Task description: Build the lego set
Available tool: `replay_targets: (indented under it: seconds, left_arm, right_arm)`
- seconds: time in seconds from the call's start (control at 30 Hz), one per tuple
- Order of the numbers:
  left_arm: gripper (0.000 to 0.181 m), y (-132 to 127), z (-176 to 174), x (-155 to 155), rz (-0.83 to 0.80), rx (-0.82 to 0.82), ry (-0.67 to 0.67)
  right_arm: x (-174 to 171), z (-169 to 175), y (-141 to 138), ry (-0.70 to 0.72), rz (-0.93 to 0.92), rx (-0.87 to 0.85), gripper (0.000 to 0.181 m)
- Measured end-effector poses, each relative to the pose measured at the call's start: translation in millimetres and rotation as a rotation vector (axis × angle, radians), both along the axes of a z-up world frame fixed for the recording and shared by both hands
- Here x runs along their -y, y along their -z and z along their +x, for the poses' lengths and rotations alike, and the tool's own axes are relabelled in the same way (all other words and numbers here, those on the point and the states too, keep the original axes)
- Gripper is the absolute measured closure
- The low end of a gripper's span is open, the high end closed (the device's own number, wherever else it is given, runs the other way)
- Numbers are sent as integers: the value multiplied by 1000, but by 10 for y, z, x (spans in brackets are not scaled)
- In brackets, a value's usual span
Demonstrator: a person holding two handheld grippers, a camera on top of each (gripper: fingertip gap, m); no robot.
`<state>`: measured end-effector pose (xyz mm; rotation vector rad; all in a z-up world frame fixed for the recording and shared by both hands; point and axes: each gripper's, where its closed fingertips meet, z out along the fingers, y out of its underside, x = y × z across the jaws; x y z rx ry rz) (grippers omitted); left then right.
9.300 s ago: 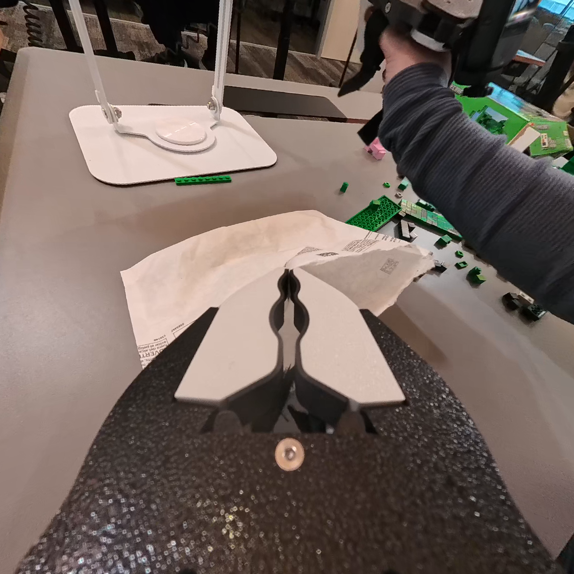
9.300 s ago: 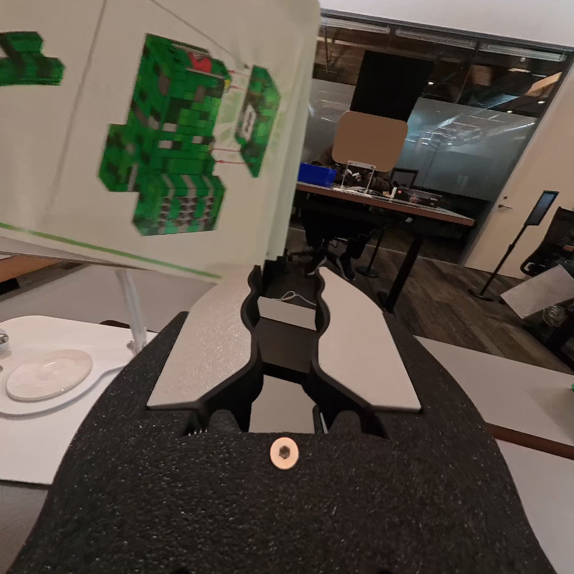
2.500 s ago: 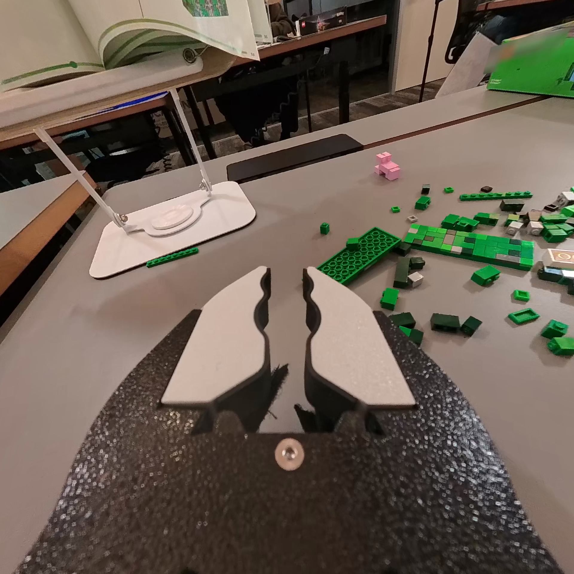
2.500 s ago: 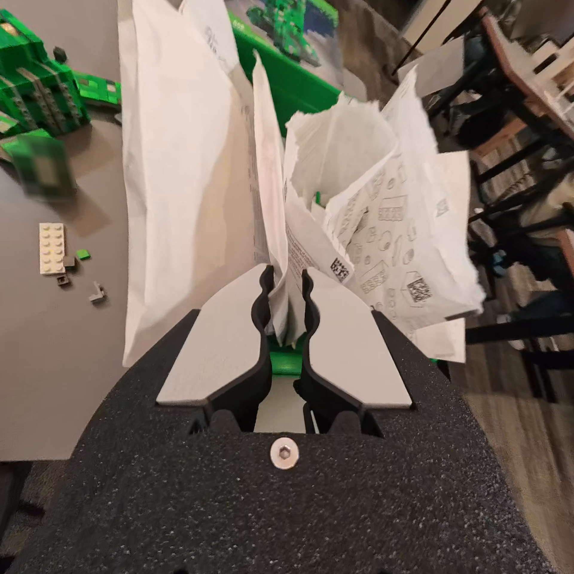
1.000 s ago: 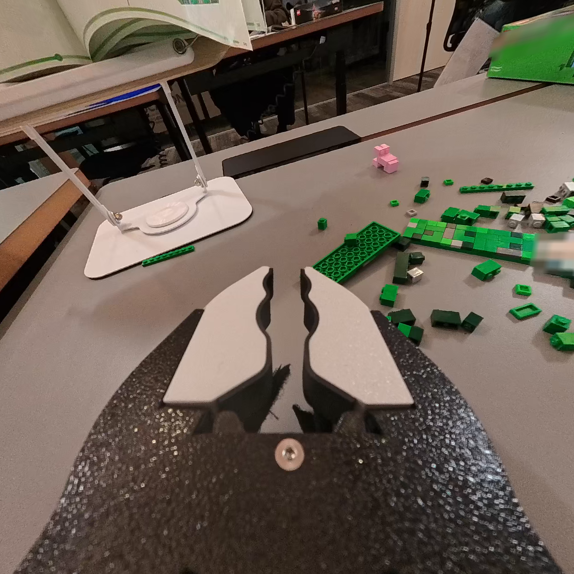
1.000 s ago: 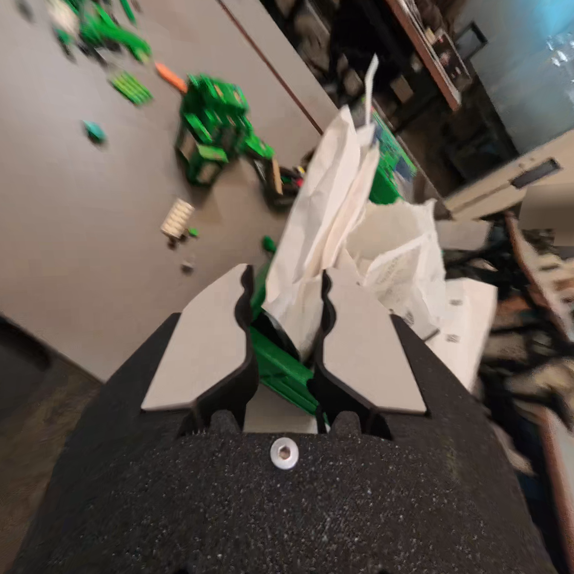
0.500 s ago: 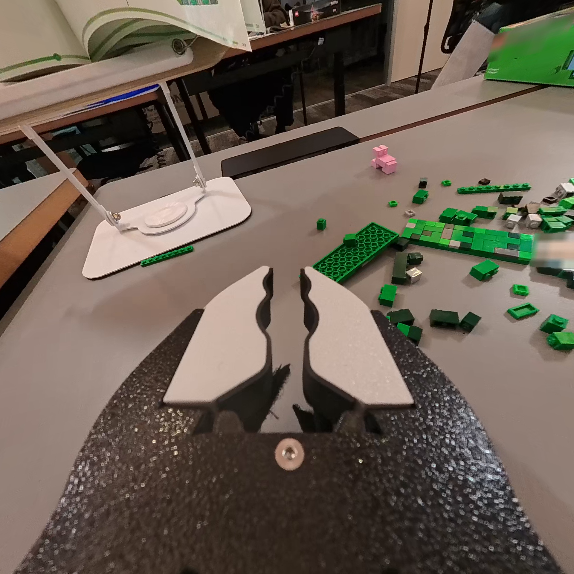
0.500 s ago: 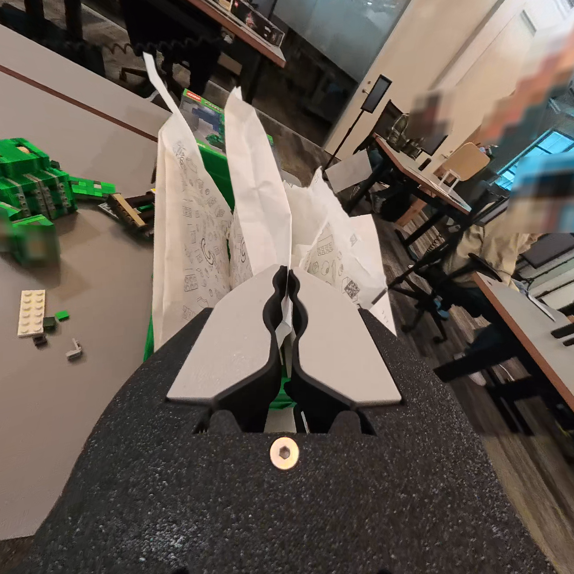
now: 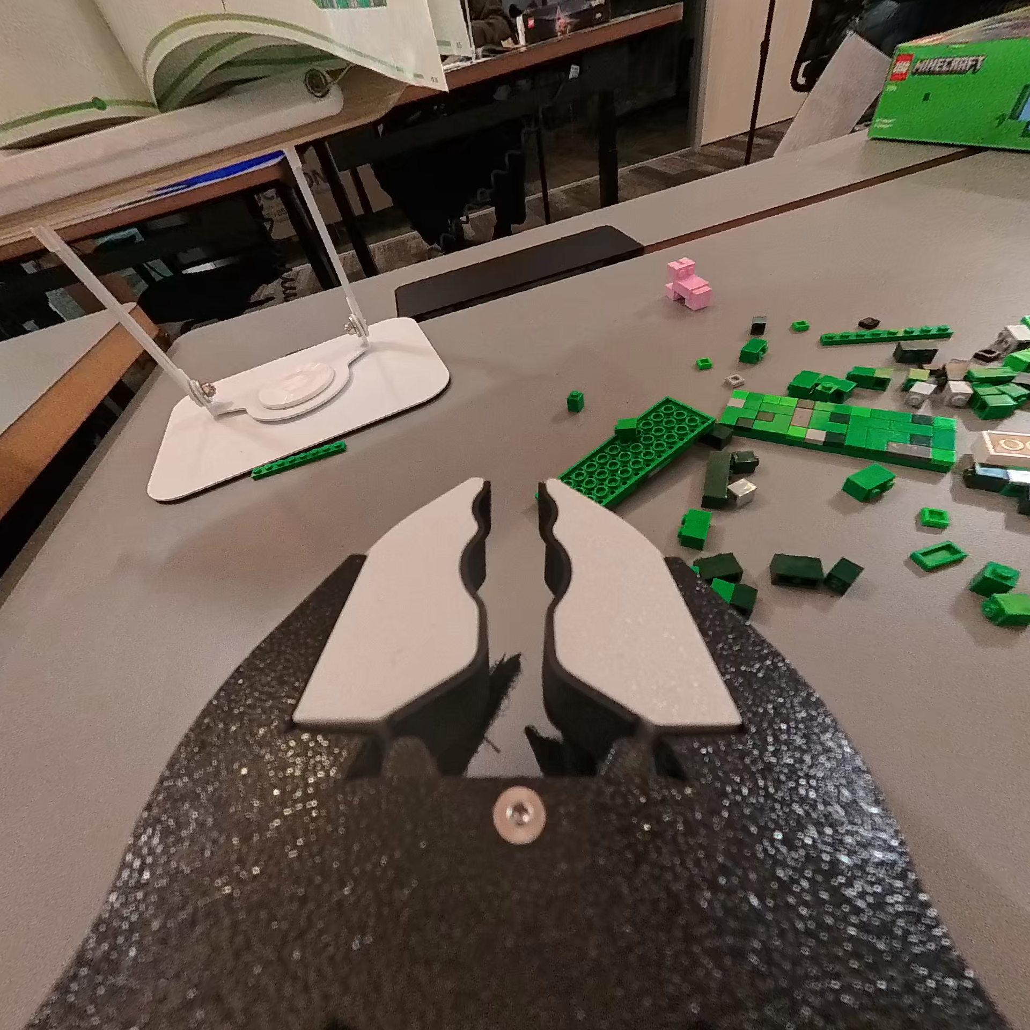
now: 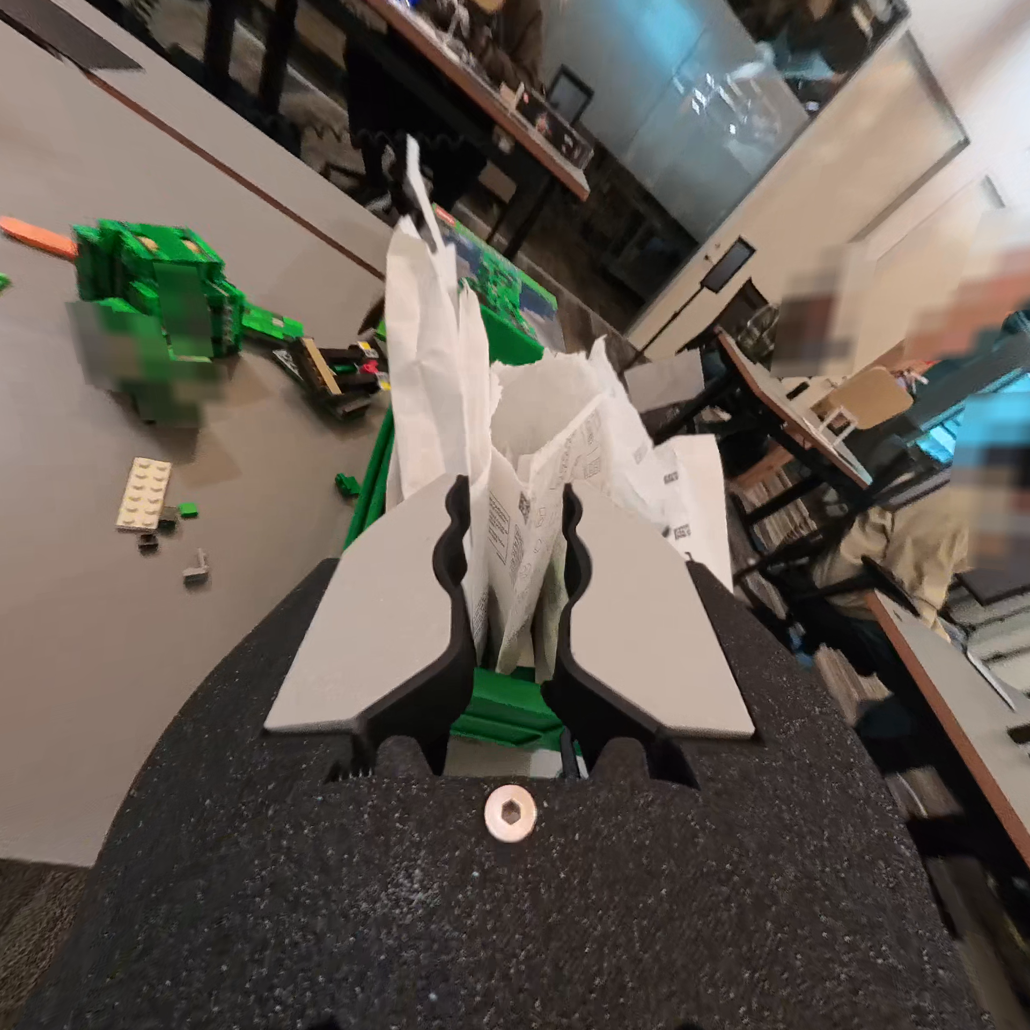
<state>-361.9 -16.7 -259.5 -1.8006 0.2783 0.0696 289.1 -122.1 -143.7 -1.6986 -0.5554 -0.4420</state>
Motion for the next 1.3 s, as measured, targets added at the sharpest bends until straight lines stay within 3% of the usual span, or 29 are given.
replay_targets:
  seconds: [0.17,0.27,0.43,0.53,0.7,0.87,0.97,1.0,1.13,1.3]
  left_arm:
    - [166,6,2,-3,-3,-2,0]
    - [166,12,6,-6,-7,-9,1]
    - [166,13,9,-5,-7,-11,2]
    - [166,11,9,-5,-5,-10,2]
    - [166,6,9,-2,-2,-9,2]
    - [166,16,12,-5,-8,-14,3]
    - [166,18,16,-4,-9,-17,4]
    - [166,17,15,-5,-8,-16,4]
    - [166,9,9,-2,-3,-6,3]
    - [166,13,13,-2,-6,-10,5]
  right_arm:
    - [336,-313,44,-200,77,124,162]
    - [491,-597,371,-390,-112,112,174]
    - [377,-623,679,-397,-278,86,171]
    - [193,-585,630,-332,-242,79,163]
    - [46,-323,317,-163,-97,28,164]
    - [-26,-69,429,-29,-193,110,156]
    - [-98,-51,492,-30,-242,104,164]
    - [-123,-35,491,-23,-249,94,179]
    - [-180,96,228,48,-136,-50,181]
    - [-123,126,-24,18,-29,-205,181]
